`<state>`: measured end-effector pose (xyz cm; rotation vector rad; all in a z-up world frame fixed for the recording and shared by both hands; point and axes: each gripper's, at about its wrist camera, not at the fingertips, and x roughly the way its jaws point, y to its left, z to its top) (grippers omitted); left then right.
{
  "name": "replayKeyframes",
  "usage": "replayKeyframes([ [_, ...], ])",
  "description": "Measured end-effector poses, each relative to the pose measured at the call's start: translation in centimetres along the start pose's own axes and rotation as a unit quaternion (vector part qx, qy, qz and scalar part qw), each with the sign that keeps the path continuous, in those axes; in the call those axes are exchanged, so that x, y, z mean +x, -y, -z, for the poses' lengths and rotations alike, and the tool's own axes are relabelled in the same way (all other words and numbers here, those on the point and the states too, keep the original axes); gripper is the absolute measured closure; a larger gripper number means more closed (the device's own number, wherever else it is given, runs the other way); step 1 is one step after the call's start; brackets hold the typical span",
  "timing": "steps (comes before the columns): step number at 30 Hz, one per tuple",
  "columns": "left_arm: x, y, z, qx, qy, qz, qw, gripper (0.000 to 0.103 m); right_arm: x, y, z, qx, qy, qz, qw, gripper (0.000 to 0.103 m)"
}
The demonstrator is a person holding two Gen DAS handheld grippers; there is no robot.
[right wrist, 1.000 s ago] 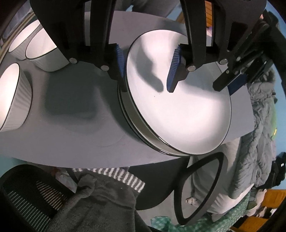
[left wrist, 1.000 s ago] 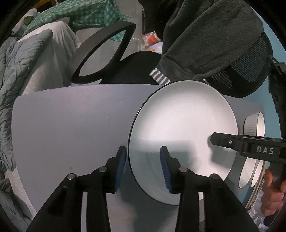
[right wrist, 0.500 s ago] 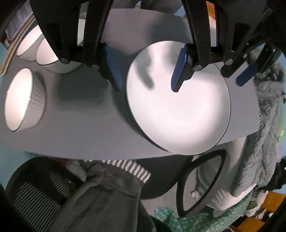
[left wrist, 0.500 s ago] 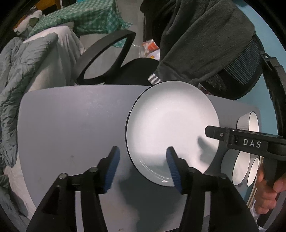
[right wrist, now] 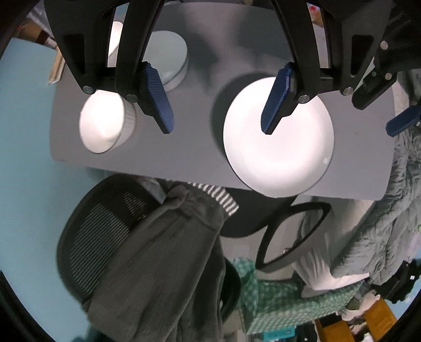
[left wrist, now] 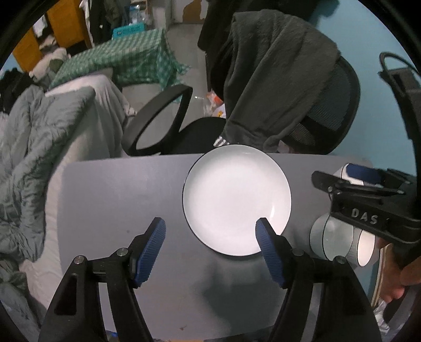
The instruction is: Organize plates and bowls
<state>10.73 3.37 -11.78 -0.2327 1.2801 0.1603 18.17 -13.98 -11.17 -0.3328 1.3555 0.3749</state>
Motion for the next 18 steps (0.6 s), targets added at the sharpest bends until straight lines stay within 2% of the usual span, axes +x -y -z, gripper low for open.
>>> replayKeyframes([
  [10, -4.9, 0.9, 1.0, 0.011, 0.034, 0.002, 0.9994, 0.03, -6.2, 0.9, 1.8, 0.009, 0.056, -0.014, 0.998, 0.034],
  [18, -8.9, 0.6, 2.2, -0.015, 0.083, 0.013, 0.9963, 0.029, -9.5, 0.9, 3.6, 0.016, 0.086, -0.016, 0.996, 0.034],
])
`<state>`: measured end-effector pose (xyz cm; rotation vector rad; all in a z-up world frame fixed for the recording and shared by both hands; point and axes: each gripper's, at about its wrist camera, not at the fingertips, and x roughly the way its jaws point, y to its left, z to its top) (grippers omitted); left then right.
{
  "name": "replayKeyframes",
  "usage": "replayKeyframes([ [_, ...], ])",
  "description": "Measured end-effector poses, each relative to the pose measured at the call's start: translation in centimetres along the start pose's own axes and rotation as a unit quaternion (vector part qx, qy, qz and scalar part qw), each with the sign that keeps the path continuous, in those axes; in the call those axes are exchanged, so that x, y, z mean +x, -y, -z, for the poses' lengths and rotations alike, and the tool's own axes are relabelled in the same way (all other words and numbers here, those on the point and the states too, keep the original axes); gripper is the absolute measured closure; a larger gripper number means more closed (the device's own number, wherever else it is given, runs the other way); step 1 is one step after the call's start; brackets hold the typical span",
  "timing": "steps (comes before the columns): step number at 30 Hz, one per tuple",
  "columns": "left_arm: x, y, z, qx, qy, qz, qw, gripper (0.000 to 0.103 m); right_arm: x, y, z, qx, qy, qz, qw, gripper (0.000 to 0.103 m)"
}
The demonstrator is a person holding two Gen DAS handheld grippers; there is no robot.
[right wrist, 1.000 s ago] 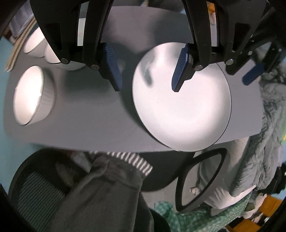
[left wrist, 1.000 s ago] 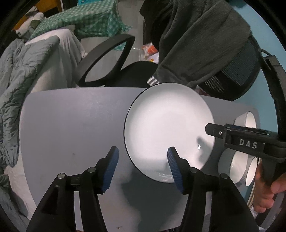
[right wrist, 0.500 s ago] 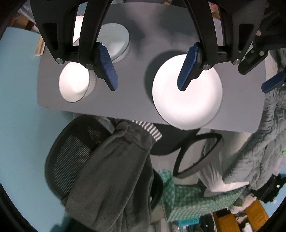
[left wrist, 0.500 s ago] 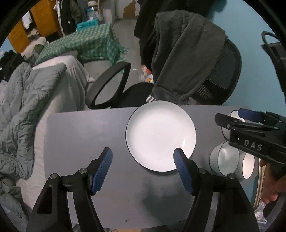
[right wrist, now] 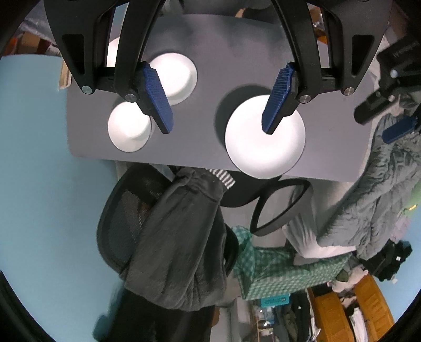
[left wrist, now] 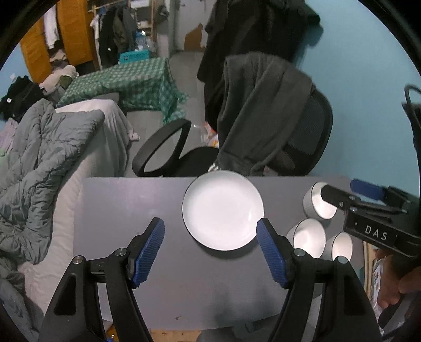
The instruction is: Organize plates and bowls
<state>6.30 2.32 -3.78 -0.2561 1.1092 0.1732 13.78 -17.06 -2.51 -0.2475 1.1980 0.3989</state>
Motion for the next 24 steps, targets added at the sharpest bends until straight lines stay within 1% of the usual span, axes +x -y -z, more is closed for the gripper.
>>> replayKeyframes([
  [3, -1.2, -0.2, 0.2, -0.006, 0.017, 0.007, 0.9998, 0.029, -1.6, 0.2, 0.4, 0.015, 0.016, -0.009, 1.0, 0.034],
  [6, -2.1, 0.0, 0.4, -0.002, 0.025, 0.013, 0.9996, 0.029, -3.1, 0.5, 0.6, 0.023, 0.031, -0.009, 0.999, 0.034],
  [13, -3.7, 0.5, 0.3, 0.007, 0.037, 0.032, 0.9988, 0.029, -5.4, 1.3, 1.6, 0.046, 0.054, 0.005, 0.997, 0.034],
  [19, -4.4, 1.6, 0.4, 0.033, 0.054, 0.039, 0.9972, 0.029, -5.6, 2.5, 3.3, 0.087, 0.049, 0.002, 0.995, 0.034],
  [24, -4.2, 2.4, 0.3, 0.04, 0.045, 0.056, 0.9966, 0.029, -5.8, 3.0, 4.3, 0.106, 0.044, 0.01, 0.993, 0.034],
])
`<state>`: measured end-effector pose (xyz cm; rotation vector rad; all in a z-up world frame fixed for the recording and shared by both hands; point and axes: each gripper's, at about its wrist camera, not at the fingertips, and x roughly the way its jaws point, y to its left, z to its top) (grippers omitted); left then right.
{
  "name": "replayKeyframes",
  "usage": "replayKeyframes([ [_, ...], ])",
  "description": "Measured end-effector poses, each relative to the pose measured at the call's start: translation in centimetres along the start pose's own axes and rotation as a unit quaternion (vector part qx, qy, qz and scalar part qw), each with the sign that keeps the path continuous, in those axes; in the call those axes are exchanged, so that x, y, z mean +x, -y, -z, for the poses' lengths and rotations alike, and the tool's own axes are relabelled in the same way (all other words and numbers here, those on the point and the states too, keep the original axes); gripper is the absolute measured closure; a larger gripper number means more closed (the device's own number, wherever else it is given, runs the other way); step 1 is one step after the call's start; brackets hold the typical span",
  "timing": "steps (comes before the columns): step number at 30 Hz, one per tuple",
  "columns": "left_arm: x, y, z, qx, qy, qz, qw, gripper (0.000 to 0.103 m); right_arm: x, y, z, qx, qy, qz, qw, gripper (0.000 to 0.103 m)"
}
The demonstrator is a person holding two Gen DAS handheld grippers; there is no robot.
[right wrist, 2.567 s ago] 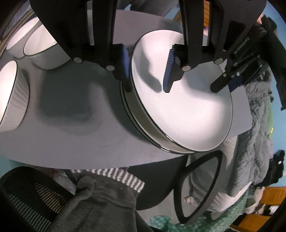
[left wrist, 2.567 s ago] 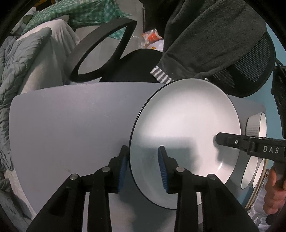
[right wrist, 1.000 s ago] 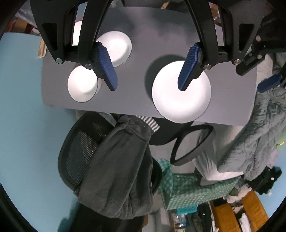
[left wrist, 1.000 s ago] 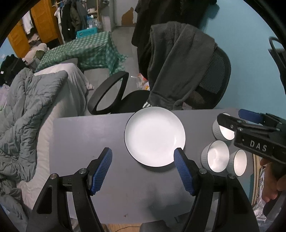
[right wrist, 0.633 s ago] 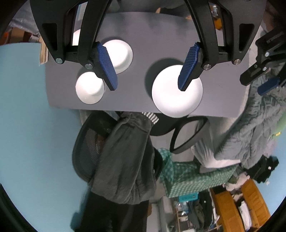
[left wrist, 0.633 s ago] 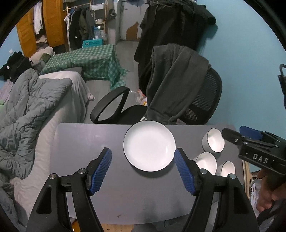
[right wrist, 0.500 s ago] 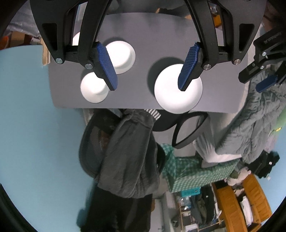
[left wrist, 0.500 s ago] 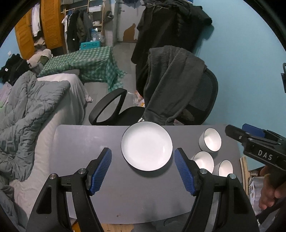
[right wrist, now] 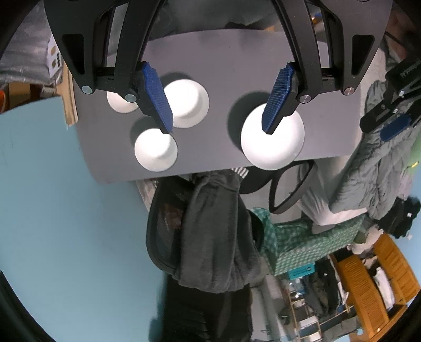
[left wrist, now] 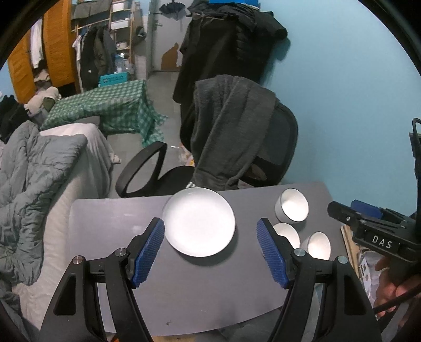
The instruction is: Organize plates and bowls
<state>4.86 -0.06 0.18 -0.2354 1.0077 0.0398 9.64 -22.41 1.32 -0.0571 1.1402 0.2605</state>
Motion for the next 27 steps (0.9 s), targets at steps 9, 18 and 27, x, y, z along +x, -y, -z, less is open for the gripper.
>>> replayKeyframes([
  [9, 0.0, 1.3, -0.3, 0.017, -0.005, 0.016, 0.9997, 0.029, -0.9, 1.0, 0.8, 0.018, 0.003, 0.008, 1.0, 0.034],
  [18, 0.6, 2.6, -0.6, 0.029, -0.014, 0.028, 0.9991, 0.029, -1.5, 2.5, 1.2, 0.044, 0.004, 0.02, 0.999, 0.034],
  [27, 1.3, 5.0, -0.2, 0.071, -0.032, 0.06, 0.9952, 0.029, -2.9, 5.2, 1.7, 0.09, 0.011, 0.047, 0.995, 0.034],
])
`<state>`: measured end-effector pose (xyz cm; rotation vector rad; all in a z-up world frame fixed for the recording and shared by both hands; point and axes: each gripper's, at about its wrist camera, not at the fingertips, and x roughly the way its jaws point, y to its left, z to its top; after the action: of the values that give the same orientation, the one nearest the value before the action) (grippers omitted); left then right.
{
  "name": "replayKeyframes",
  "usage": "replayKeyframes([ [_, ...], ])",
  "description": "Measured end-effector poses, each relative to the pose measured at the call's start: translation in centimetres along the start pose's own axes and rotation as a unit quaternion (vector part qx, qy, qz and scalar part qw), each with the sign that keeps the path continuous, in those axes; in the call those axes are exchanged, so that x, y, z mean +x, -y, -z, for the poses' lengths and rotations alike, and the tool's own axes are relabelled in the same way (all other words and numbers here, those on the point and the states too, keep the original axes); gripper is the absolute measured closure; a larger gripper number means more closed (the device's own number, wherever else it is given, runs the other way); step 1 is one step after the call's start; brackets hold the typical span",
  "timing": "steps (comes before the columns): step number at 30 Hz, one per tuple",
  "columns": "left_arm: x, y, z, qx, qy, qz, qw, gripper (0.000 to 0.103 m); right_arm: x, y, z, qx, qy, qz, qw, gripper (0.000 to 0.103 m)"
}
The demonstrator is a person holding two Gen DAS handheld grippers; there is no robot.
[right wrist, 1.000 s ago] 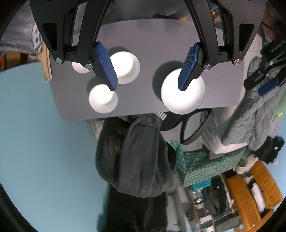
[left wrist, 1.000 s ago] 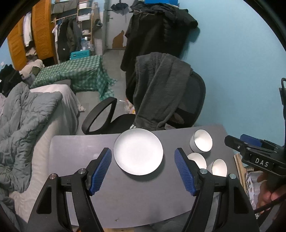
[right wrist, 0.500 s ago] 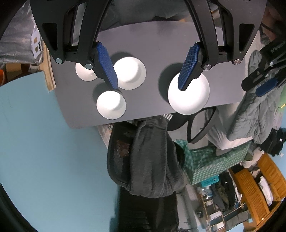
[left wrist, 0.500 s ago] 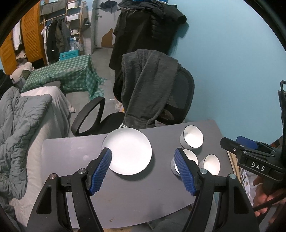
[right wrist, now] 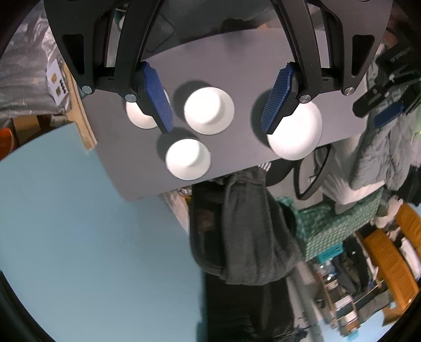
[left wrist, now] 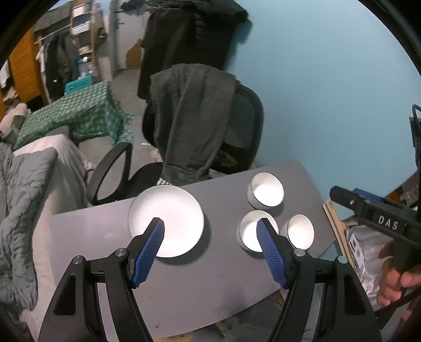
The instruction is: Organize plates and bowls
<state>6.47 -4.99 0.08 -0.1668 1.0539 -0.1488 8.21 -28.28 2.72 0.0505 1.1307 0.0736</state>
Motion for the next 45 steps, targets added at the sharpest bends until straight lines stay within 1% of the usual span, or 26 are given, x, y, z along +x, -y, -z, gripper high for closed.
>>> replayKeyframes([
  [9, 1.0, 3.0, -0.5, 0.046, -0.016, 0.027, 0.9985, 0.029, -0.4, 3.1, 0.3, 0.035, 0.002, 0.026, 0.999, 0.034],
  [16, 2.5, 4.9, -1.3, 0.054, -0.029, 0.041, 0.9973, 0.029, -0.1, 5.4, 0.1, 0.047, -0.001, 0.041, 0.998, 0.034],
  [19, 3.4, 5.7, -1.7, 0.057, -0.037, 0.039, 0.997, 0.029, 0.2, 6.3, -0.1, 0.049, -0.004, 0.043, 0.998, 0.034],
  [25, 5.2, 7.2, -2.3, 0.059, -0.043, 0.033, 0.9968, 0.029, 1.7, 7.7, -0.4, 0.051, -0.018, 0.034, 0.998, 0.034],
  [29, 6.8, 7.8, -2.6, 0.052, -0.057, 0.029, 0.9966, 0.029, 3.0, 8.6, -0.8, 0.054, -0.027, 0.01, 0.998, 0.034],
  [34, 9.0, 7.7, -2.8, 0.034, -0.072, 0.019, 0.9967, 0.029, 5.4, 9.7, -1.1, 0.049, -0.052, -0.006, 0.997, 0.034],
  [37, 10.4, 7.5, -2.8, 0.021, -0.083, 0.01, 0.9962, 0.029, 6.4, 10.0, -1.3, 0.039, -0.058, -0.013, 0.997, 0.034],
  [45, 13.2, 7.0, -1.8, 0.01, -0.111, -0.003, 0.9938, 0.029, 9.7, 10.6, -1.6, 0.018, -0.082, -0.034, 0.996, 0.034],
])
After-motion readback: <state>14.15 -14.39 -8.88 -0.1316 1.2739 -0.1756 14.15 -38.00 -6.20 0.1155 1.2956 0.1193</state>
